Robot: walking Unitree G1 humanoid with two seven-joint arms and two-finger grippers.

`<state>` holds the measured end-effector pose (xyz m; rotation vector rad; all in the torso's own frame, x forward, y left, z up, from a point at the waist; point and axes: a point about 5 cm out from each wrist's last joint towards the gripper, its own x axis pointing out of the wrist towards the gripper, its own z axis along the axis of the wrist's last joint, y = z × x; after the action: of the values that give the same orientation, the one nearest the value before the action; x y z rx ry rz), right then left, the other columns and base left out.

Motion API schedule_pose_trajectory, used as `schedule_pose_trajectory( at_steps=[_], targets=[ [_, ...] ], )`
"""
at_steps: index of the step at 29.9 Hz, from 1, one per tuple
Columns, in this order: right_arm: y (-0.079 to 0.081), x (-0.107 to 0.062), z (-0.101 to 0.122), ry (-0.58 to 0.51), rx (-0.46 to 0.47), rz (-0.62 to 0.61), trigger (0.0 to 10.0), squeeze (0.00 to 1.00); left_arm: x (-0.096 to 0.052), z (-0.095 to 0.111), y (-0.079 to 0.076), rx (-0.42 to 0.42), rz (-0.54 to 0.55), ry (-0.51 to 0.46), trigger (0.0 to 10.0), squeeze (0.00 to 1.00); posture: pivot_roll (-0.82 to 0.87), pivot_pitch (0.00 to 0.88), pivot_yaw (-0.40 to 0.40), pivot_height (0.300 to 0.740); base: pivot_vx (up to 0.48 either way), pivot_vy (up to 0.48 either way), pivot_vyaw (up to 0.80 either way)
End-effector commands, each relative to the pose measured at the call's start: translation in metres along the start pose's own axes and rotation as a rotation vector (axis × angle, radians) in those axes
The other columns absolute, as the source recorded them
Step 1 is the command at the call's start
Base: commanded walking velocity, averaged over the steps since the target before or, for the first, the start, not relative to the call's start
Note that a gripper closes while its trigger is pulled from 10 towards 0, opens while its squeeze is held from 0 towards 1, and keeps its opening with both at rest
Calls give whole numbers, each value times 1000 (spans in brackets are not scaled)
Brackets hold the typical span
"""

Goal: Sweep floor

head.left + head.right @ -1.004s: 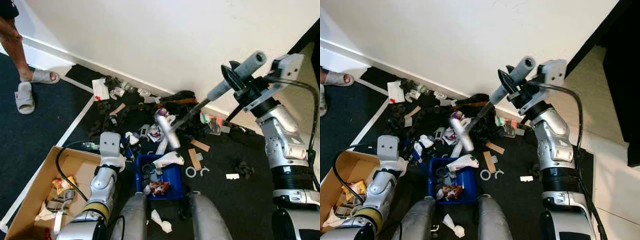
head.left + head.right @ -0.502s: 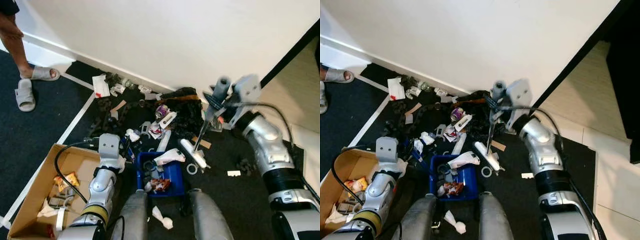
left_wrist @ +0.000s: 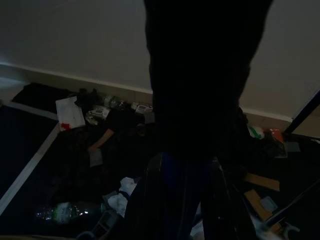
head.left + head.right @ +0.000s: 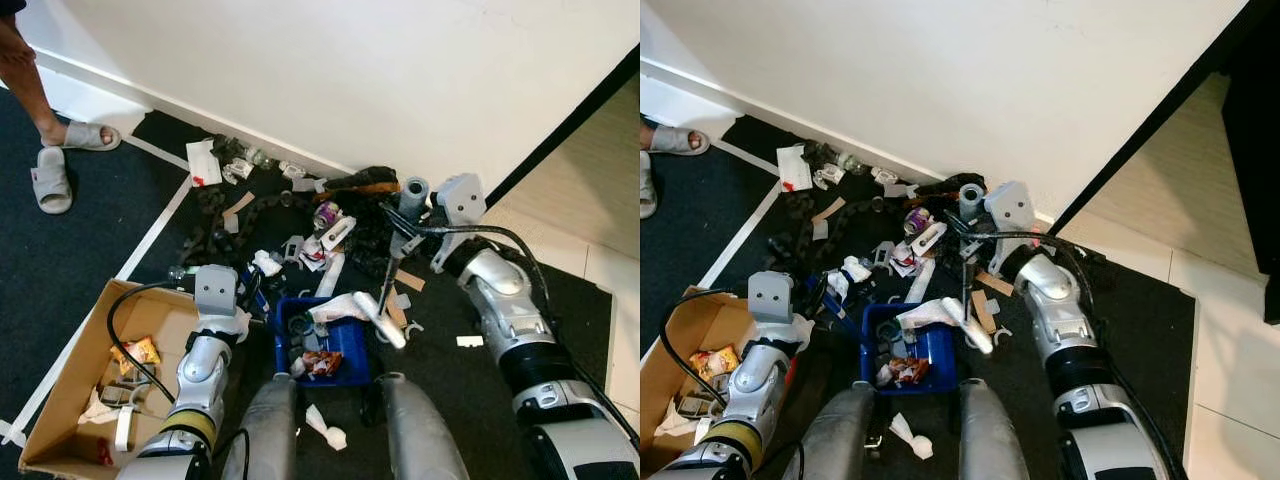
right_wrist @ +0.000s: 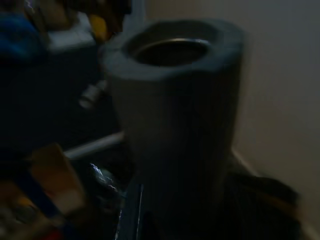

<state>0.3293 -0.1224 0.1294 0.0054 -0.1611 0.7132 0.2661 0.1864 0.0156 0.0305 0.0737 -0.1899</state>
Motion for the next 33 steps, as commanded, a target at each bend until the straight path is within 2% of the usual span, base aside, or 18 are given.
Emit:
schedule_pose_trajectory(
  at_steps=[1, 2, 6, 13, 22, 33],
  targets=[
    [5, 0, 3, -65, 106, 22, 10000, 0, -2, -3, -8, -14, -20, 2, 10000, 0, 97, 291, -80, 740, 0, 0, 0],
    [7, 1, 7, -99, 153, 36, 10000, 0, -2, -3, -9, -16, -20, 2, 10000, 0, 95, 290, -79, 740, 0, 0, 0],
    [5, 2, 19, -173, 214, 56, 10000, 0, -1, -3, -11, -23, -26, 2, 10000, 0, 87, 285, -81, 740, 0, 0, 0],
    [-4, -4, 21, -160, 180, 45, 10000, 0, 0, -4, -12, -26, -24, 5, 10000, 0, 85, 273, -87, 740, 0, 0, 0],
    [-22, -25, 39, -149, 129, 60, 10000, 0, -5, -10, -1, -55, 29, 44, 10000, 0, 61, 246, -100, 740, 0, 0, 0],
    [-35, -28, 57, -204, 120, 33, 10000, 0, -7, -15, -4, -75, 37, 67, 10000, 0, 55, 233, -105, 740, 0, 0, 0]
  ],
)
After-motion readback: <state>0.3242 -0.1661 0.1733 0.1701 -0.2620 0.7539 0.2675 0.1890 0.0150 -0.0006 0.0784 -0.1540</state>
